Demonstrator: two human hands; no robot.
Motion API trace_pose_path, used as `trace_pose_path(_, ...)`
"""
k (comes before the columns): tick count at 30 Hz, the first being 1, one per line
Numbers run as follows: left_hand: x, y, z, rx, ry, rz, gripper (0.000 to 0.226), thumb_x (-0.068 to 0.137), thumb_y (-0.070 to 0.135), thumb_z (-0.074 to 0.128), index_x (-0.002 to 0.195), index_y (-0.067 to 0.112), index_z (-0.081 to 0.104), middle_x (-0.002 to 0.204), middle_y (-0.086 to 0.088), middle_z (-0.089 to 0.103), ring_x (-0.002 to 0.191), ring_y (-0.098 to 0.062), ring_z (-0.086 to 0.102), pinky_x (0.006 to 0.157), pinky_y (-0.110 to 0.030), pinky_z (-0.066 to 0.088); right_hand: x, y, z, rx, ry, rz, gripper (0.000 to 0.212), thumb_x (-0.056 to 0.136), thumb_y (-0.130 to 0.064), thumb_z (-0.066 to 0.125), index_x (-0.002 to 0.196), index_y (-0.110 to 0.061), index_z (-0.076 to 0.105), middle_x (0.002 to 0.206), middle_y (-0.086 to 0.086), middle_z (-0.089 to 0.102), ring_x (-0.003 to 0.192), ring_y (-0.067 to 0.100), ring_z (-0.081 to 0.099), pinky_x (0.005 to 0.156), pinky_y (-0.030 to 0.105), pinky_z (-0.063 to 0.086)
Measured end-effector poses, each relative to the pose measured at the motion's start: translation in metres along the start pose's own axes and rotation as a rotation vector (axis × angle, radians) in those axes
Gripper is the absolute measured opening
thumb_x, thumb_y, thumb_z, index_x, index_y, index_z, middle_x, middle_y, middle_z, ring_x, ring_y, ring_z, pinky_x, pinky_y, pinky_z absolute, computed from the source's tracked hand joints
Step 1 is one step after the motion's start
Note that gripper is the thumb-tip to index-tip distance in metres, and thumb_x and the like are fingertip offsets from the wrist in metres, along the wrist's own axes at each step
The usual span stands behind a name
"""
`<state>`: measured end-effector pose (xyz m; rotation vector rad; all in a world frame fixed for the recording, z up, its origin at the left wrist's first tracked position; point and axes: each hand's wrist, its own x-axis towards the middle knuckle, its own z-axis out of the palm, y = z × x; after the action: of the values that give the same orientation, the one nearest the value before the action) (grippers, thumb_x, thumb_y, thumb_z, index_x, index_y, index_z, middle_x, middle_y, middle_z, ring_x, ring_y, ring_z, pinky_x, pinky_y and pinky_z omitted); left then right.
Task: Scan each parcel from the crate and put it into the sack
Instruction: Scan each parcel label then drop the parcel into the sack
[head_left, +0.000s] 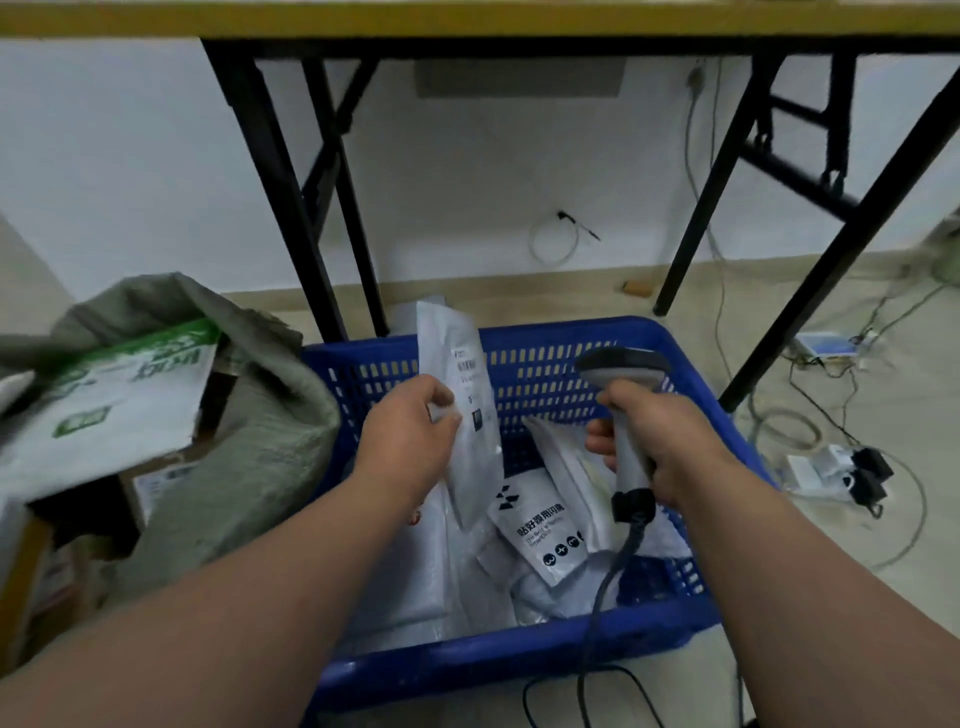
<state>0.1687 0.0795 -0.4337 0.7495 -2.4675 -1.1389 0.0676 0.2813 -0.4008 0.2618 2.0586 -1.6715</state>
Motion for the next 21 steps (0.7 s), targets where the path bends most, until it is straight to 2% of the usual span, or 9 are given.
trace_pose_path(2, -0.006, 0.005, -0.010, -0.015, 0.059, 0.019, 0.026, 0.088, 0.013, 0.064, 0.085, 0.034, 0.048, 0.084, 0.009, 0.061, 0.072, -0.003, 0.055, 0.056, -0.020, 0.042, -0.015, -0.005, 0.002, -0.024, -0.040, -0.037, 0.012, 0.090, -0.021, 0.058, 0.090, -0.011, 0.065, 0.073, 0.011, 0.069, 0.063, 0.022, 0.067, 0.059, 0.032, 0.047)
trace_pose_path(4, -0.010, 0.009, -0.019, -0.074, 0.114, 0.016, 0.035, 0.085, 0.007, 0.063, 0.102, 0.031, 0.045, 0.085, 0.006, 0.063, 0.076, -0.012, 0.061, 0.062, -0.028, 0.047, -0.026, -0.010, 0.004, -0.050, -0.069, -0.070, 0.011, 0.090, -0.019, 0.057, 0.091, -0.010, 0.064, 0.072, 0.011, 0.069, 0.062, 0.023, 0.066, 0.059, 0.032, 0.046)
trace_pose_path(7, -0.011, 0.010, -0.028, -0.203, 0.172, -0.042, 0.057, 0.085, 0.007, 0.065, 0.132, 0.030, 0.042, 0.083, 0.015, 0.065, 0.076, 0.001, 0.063, 0.056, -0.010, 0.040, -0.039, -0.017, 0.005, -0.082, -0.107, -0.120, 0.010, 0.090, -0.017, 0.057, 0.093, -0.009, 0.063, 0.068, 0.009, 0.070, 0.061, 0.022, 0.065, 0.059, 0.034, 0.048)
trace_pose_path(8, -0.010, 0.009, -0.030, -0.233, 0.170, -0.065, 0.050, 0.085, 0.008, 0.065, 0.127, 0.030, 0.050, 0.081, 0.017, 0.065, 0.076, 0.002, 0.064, 0.055, -0.009, 0.041, -0.042, -0.019, 0.006, -0.084, -0.121, -0.134, 0.011, 0.090, -0.017, 0.058, 0.094, -0.008, 0.063, 0.067, 0.009, 0.070, 0.060, 0.022, 0.065, 0.060, 0.034, 0.048)
trace_pose_path(9, -0.009, 0.008, -0.032, -0.268, 0.171, -0.088, 0.034, 0.086, 0.008, 0.065, 0.110, 0.030, 0.059, 0.079, 0.018, 0.066, 0.078, -0.001, 0.066, 0.057, -0.013, 0.046, -0.045, -0.021, 0.006, -0.082, -0.134, -0.145, 0.011, 0.090, -0.016, 0.058, 0.095, -0.008, 0.063, 0.067, 0.009, 0.070, 0.060, 0.021, 0.065, 0.059, 0.035, 0.048)
trace_pose_path(11, -0.008, 0.005, -0.034, -0.359, 0.174, -0.165, 0.024, 0.085, 0.006, 0.065, 0.082, 0.029, 0.065, 0.077, 0.011, 0.070, 0.080, -0.017, 0.070, 0.066, -0.034, 0.059, -0.050, -0.023, 0.007, -0.068, -0.165, -0.164, 0.011, 0.090, -0.015, 0.057, 0.094, -0.007, 0.063, 0.066, 0.009, 0.070, 0.056, 0.019, 0.065, 0.055, 0.033, 0.048)
trace_pose_path(13, -0.004, 0.002, -0.035, -0.431, 0.179, -0.220, 0.019, 0.085, 0.005, 0.065, 0.079, 0.022, 0.067, 0.077, 0.001, 0.072, 0.080, -0.027, 0.071, 0.075, -0.049, 0.060, -0.054, -0.025, 0.008, -0.043, -0.198, -0.174, 0.010, 0.089, -0.013, 0.057, 0.093, -0.006, 0.063, 0.064, 0.010, 0.070, 0.053, 0.018, 0.065, 0.050, 0.030, 0.049)
trace_pose_path(17, 0.004, 0.000, -0.034, -0.555, 0.191, -0.267, 0.019, 0.089, 0.006, 0.063, 0.079, 0.022, 0.068, 0.071, 0.007, 0.072, 0.073, -0.022, 0.069, 0.067, -0.036, 0.060, -0.060, -0.026, 0.011, -0.018, -0.254, -0.177, 0.013, 0.089, -0.013, 0.058, 0.092, -0.003, 0.063, 0.063, 0.013, 0.069, 0.050, 0.019, 0.064, 0.045, 0.026, 0.049)
trace_pose_path(21, 0.007, 0.001, -0.036, -0.606, 0.177, -0.275, 0.020, 0.090, 0.006, 0.062, 0.077, 0.020, 0.066, 0.068, 0.005, 0.069, 0.071, -0.021, 0.063, 0.069, -0.037, 0.055, -0.064, -0.026, 0.014, -0.045, -0.254, -0.226, 0.014, 0.089, -0.017, 0.062, 0.089, -0.004, 0.066, 0.062, 0.012, 0.069, 0.050, 0.019, 0.064, 0.046, 0.028, 0.049)
